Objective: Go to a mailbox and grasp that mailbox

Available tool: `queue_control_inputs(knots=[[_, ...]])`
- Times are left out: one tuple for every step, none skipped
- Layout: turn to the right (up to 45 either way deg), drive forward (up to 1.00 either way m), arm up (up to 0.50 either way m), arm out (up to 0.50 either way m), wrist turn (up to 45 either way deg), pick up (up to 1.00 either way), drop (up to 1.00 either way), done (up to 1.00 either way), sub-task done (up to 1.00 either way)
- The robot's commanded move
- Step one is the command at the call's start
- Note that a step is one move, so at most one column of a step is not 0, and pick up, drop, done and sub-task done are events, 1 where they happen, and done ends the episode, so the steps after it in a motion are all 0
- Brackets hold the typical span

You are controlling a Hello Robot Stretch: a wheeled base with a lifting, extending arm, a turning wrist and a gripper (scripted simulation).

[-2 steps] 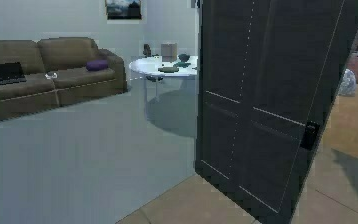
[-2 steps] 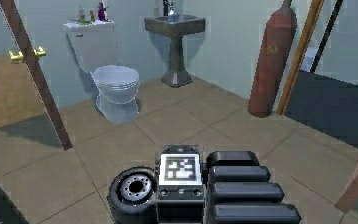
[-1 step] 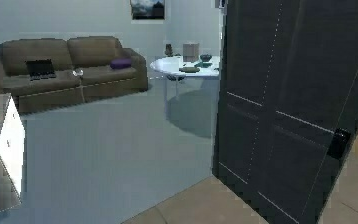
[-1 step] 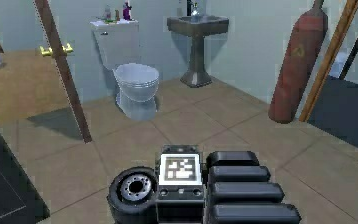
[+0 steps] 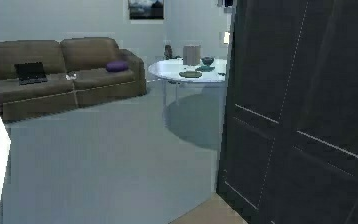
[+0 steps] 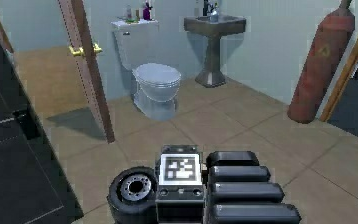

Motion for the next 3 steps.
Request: queue_control_inputs(knots=[[45.0, 0.0, 0.0, 0.0, 0.0, 0.0, 0.0, 0.0, 0.0], [45.0, 0.0, 0.0, 0.0, 0.0, 0.0, 0.0, 0.0, 0.0], [0.0, 0.4, 0.0, 0.0, 0.0, 0.0, 0.0, 0.0, 0.0]])
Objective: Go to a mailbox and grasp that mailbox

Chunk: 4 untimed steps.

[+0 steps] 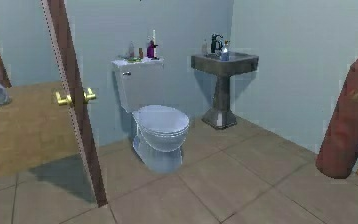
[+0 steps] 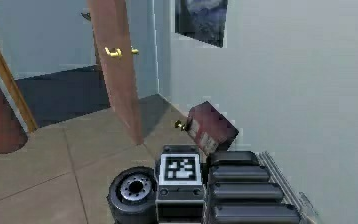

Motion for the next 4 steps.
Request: queue_control_inputs(knots=[[45.0, 0.0, 0.0, 0.0, 0.0, 0.0, 0.0, 0.0, 0.0], [6.0, 0.0, 0.0, 0.0, 0.0, 0.0, 0.0, 0.0, 0.0], [0.0, 0.15, 0.0, 0.0, 0.0, 0.0, 0.0, 0.0, 0.0], [6.0, 0.0, 0.0, 0.0, 0.0, 0.0, 0.0, 0.0, 0.0]])
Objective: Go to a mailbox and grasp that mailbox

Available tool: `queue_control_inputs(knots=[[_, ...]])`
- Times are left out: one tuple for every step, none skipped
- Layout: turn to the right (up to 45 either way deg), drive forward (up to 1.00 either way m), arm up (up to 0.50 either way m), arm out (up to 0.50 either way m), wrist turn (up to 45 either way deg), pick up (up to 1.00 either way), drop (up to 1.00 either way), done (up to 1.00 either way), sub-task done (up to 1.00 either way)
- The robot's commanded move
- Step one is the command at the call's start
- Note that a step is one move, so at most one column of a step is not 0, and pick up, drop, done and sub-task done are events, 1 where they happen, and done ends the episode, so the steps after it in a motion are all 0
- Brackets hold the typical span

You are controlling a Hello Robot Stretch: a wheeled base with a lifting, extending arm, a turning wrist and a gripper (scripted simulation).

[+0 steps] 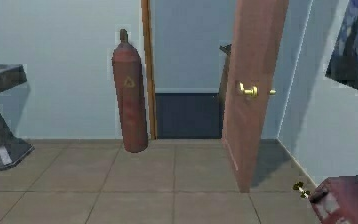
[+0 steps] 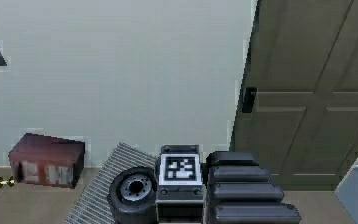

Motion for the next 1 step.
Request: queue_control_inputs(knots=[[0.0, 0.5, 0.0, 0.0, 0.0, 0.0, 0.0, 0.0, 0.0]])
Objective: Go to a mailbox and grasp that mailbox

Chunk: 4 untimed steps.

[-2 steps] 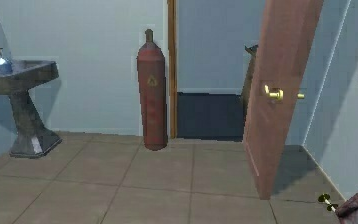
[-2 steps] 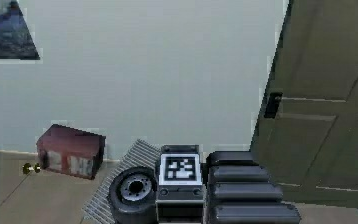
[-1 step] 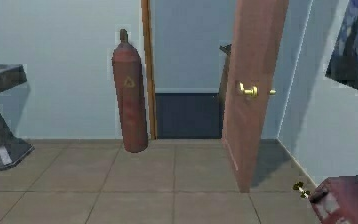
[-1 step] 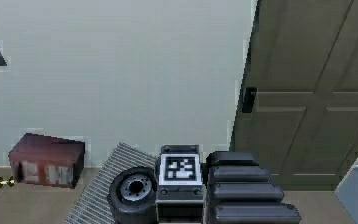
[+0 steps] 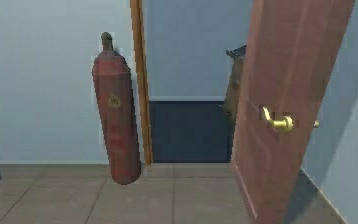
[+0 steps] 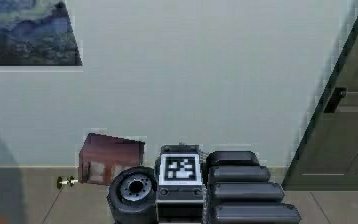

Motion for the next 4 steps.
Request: queue_control_inputs(knots=[[45.0, 0.0, 0.0, 0.0, 0.0, 0.0, 0.0, 0.0, 0.0], [12.0, 0.0, 0.0, 0.0, 0.0, 0.0, 0.0, 0.0, 0.0], [0.0, 0.35, 0.0, 0.0, 0.0, 0.0, 0.0, 0.0, 0.0], [-45.0, 0.0, 0.0, 0.0, 0.0, 0.0, 0.0, 0.0, 0.0]])
